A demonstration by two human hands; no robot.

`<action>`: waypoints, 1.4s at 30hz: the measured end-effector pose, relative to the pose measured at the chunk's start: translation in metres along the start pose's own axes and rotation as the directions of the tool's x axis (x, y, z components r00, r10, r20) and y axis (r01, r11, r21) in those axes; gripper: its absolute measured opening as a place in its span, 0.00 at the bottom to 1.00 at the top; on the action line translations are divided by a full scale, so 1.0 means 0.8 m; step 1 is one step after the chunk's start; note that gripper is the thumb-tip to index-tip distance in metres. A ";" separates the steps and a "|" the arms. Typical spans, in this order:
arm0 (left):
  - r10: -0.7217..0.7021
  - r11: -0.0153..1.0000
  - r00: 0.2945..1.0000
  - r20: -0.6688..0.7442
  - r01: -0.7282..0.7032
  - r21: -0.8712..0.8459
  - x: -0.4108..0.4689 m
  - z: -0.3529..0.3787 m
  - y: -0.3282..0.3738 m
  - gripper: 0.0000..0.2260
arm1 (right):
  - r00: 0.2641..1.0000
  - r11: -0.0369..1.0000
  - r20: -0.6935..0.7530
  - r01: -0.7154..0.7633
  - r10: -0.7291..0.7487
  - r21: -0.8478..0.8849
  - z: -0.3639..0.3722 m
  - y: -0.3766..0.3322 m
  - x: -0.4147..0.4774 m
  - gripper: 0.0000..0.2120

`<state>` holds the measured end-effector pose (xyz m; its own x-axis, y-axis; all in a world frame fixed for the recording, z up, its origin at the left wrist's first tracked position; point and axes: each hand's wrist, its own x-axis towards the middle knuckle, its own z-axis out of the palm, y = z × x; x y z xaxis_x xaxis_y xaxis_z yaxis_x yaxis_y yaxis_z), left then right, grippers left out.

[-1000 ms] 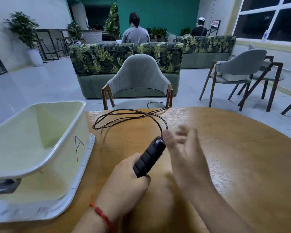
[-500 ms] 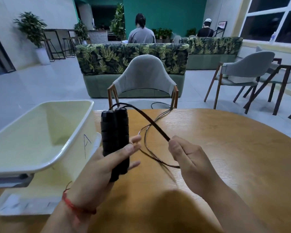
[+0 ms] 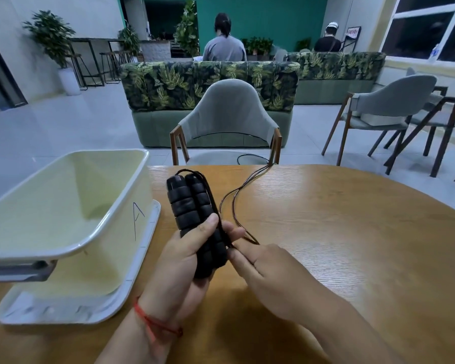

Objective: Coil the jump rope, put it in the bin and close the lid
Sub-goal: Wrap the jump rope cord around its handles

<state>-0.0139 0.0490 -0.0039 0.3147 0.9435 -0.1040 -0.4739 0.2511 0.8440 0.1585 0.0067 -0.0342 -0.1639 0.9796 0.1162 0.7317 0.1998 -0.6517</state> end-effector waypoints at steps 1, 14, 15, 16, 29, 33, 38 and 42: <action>0.017 1.000 1.000 -0.002 -0.017 -0.010 0.003 -0.002 0.003 0.11 | 1.000 1.000 0.020 -0.015 0.015 0.002 -0.004 0.003 -0.001 0.19; 0.248 0.631 0.966 -0.077 -0.101 0.769 0.026 -0.033 -0.002 0.19 | 0.988 0.982 -0.124 -0.114 0.097 -0.147 -0.099 0.018 -0.024 0.14; 0.215 0.583 0.976 -0.043 -0.093 0.807 0.025 -0.034 -0.005 0.22 | 0.985 0.980 -0.156 -0.105 0.079 -0.171 -0.101 0.013 -0.025 0.15; 0.167 0.542 0.986 -0.013 -0.080 0.837 0.023 -0.034 -0.007 0.24 | 0.979 0.977 -0.195 -0.091 0.052 -0.194 -0.102 0.007 -0.025 0.16; -0.119 -0.060 0.949 0.292 -0.301 0.952 -0.021 0.010 -0.023 0.19 | 0.980 0.985 -0.184 0.102 -0.076 0.137 -0.077 -0.016 -0.009 0.18; -0.042 -0.080 0.920 0.390 -0.392 0.917 -0.031 0.016 -0.022 0.19 | 0.995 0.951 -0.091 0.075 -0.050 0.299 -0.089 -0.004 -0.006 0.18; 0.055 0.065 0.846 0.530 -0.533 0.844 -0.037 0.016 -0.013 0.11 | 0.995 0.853 0.097 -0.041 -0.012 0.521 -0.115 0.019 -0.008 0.05; 0.100 0.206 0.830 0.549 -0.557 0.804 -0.039 0.012 -0.012 0.24 | 0.978 0.771 0.211 -0.133 -0.001 0.622 -0.126 0.036 -0.011 0.04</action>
<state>-0.0113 0.0150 -0.0033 0.6652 0.6893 0.2871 0.3885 -0.6479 0.6553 0.2475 0.0061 0.0213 -0.3006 0.9528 -0.0435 0.1745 0.0101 -0.9846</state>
